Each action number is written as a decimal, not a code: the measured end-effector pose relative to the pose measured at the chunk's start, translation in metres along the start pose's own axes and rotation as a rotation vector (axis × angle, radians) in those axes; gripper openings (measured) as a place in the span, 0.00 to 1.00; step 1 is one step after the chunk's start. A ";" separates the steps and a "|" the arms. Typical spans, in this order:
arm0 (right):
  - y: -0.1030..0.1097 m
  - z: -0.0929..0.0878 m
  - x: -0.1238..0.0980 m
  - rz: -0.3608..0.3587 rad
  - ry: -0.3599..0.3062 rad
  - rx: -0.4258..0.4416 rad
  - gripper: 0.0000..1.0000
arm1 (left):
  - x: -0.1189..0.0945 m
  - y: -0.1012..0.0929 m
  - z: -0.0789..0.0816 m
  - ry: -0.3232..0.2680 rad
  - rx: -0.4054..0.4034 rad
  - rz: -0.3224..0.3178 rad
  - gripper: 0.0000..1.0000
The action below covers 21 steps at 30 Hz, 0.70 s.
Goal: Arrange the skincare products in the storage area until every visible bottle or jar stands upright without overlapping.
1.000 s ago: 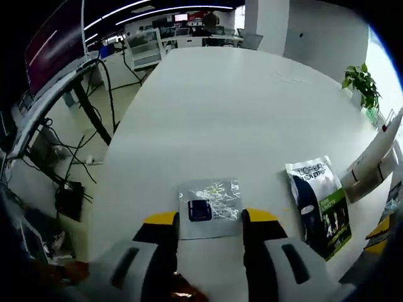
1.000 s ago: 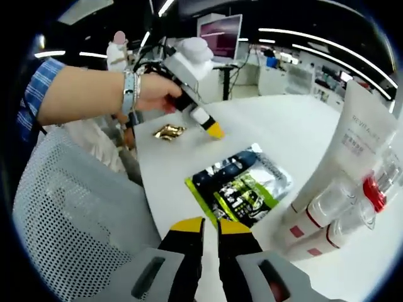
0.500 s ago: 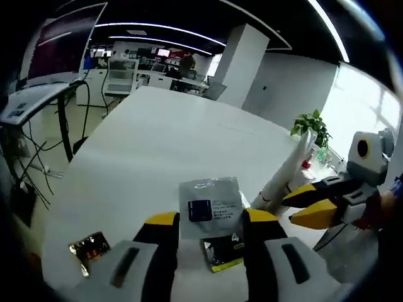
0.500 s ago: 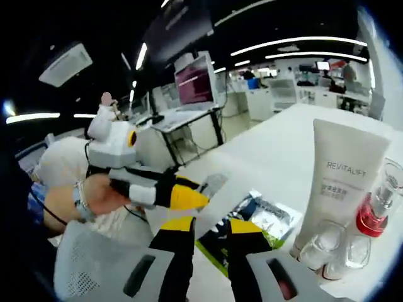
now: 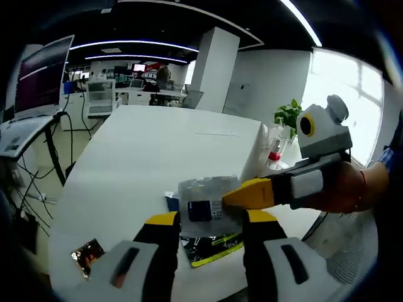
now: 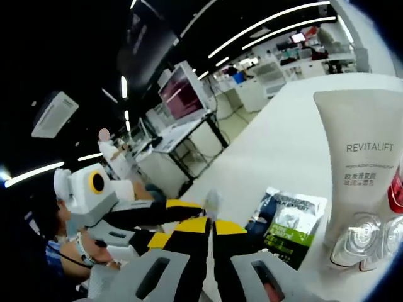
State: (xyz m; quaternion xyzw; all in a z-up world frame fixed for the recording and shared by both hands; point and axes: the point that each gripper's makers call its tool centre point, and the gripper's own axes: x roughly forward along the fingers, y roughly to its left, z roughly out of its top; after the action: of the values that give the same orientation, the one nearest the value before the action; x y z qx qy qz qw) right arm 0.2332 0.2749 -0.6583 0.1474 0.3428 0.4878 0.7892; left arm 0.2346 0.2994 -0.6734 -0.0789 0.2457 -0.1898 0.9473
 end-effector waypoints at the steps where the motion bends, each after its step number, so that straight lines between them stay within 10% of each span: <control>1: 0.000 -0.003 0.000 -0.010 0.018 -0.049 0.00 | -0.002 0.001 -0.003 0.000 -0.006 -0.014 0.44; 10: 0.020 -0.020 -0.001 0.103 0.045 -0.055 0.00 | -0.022 -0.016 -0.025 0.070 -0.289 -0.326 0.35; 14: 0.005 -0.028 0.002 0.024 0.057 -0.095 0.00 | -0.026 0.000 -0.036 0.115 -0.257 -0.305 0.01; 16: 0.003 -0.033 0.002 0.019 0.063 -0.065 0.00 | -0.029 -0.009 -0.032 0.113 -0.372 -0.384 0.00; 21: 0.003 -0.042 0.007 -0.002 0.070 -0.062 0.00 | -0.027 -0.004 -0.038 0.131 -0.360 -0.368 0.00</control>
State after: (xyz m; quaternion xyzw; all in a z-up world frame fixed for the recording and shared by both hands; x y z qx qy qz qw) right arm 0.2042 0.2777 -0.6900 0.1054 0.3551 0.5021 0.7815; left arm 0.1924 0.3045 -0.6933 -0.2771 0.3180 -0.3170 0.8495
